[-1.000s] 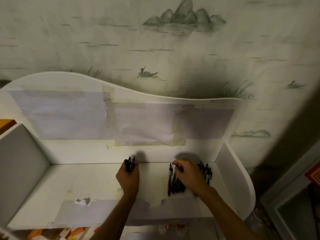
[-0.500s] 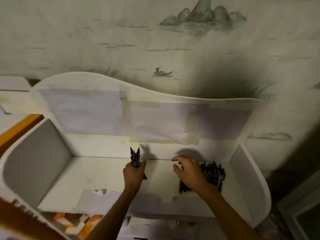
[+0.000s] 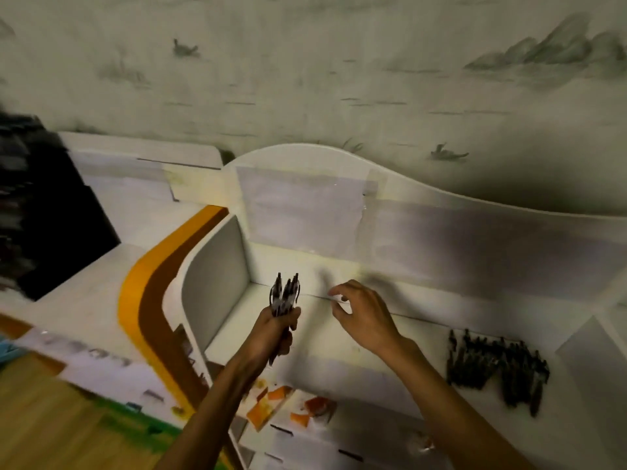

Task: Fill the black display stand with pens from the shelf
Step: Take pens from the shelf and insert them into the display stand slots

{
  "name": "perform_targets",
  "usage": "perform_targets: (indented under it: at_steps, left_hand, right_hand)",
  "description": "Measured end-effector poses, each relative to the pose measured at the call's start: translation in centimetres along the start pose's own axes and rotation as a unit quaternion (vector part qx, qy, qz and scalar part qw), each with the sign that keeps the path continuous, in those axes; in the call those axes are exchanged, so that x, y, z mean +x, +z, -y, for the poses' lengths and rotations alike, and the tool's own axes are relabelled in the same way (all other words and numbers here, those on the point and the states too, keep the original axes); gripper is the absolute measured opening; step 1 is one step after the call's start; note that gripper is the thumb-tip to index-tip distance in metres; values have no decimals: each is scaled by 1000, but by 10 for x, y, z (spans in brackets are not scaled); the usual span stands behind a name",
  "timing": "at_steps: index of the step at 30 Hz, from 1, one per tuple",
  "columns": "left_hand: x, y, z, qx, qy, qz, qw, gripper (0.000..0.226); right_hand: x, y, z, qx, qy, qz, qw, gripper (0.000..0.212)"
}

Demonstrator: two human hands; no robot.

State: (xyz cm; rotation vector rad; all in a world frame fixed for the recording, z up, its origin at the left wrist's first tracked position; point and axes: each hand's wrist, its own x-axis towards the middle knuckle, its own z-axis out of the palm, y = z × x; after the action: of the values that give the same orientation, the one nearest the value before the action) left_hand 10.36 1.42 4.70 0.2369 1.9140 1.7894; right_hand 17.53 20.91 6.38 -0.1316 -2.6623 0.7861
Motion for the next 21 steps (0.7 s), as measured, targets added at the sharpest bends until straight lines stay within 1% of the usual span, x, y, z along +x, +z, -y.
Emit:
perform_targets:
  at_steps: [3,9,12,13,17,21]
  left_hand:
    - [-27,-58,-3,-18,26,-1,999,29]
    - [-76,-174,-10,-18,71,-21,997,24]
    - [-94,-231,-7,6,68,-41,997,33]
    - [-98,-250,-6,16,69,-46,996,33]
    - [-114,-323,-5,12,71,-60,996,11]
    - [-127,-386,-5,-16,58,-83,995,14]
  right_hand:
    - [5,29,50,3,-11,7,1000,21]
    - [10,84,155,8,-34,8,999,22]
    - [13,108,209,2,-48,6,999,23]
    - [14,116,226,4,-52,1,999,23]
    - [21,149,290,8,-65,-13,998,21]
    - [39,184,339,7,-71,-8,997,22]
